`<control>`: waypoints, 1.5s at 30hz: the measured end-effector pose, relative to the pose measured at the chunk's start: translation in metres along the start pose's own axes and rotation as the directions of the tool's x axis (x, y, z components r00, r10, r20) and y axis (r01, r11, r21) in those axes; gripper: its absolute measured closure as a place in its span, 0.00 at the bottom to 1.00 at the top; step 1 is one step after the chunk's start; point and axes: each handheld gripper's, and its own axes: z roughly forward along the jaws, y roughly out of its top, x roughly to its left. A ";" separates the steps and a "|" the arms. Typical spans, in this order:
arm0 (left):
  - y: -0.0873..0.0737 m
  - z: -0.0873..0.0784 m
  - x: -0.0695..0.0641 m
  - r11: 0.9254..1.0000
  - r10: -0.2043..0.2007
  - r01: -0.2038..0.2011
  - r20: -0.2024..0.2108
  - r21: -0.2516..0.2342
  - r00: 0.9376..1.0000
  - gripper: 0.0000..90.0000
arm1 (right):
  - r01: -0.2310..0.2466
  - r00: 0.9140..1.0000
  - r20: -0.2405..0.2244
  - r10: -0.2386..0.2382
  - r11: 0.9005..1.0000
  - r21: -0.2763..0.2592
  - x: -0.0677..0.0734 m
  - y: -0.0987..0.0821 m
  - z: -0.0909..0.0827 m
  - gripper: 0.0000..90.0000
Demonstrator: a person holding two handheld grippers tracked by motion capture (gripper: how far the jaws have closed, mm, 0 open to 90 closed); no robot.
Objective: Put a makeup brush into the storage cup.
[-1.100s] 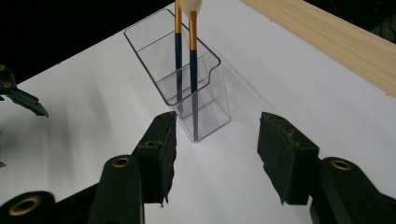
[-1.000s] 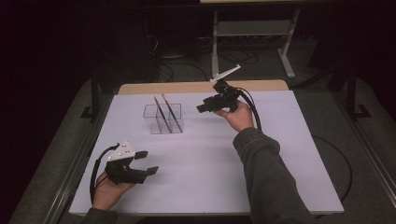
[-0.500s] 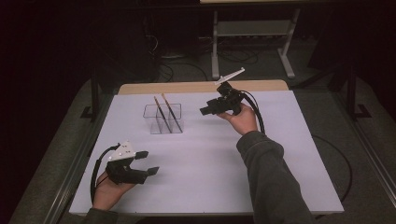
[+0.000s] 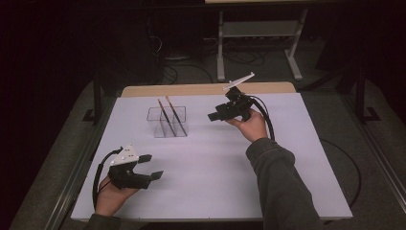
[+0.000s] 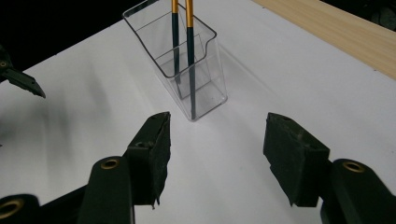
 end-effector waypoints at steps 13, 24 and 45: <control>0.001 0.000 -0.001 1.000 0.002 -0.002 -0.004 0.002 1.000 0.29 | -0.007 1.000 0.017 0.007 1.000 -0.025 0.001 -0.011 -0.013 0.42; 0.001 0.002 -0.001 1.000 -0.007 0.007 -0.003 -0.002 1.000 0.28 | -0.012 1.000 0.025 0.013 0.999 -0.048 0.001 -0.023 -0.025 0.41; 0.001 0.003 0.000 1.000 -0.026 0.026 0.000 -0.013 1.000 0.28 | -0.029 0.999 0.042 0.032 0.997 -0.073 0.000 -0.043 -0.038 0.38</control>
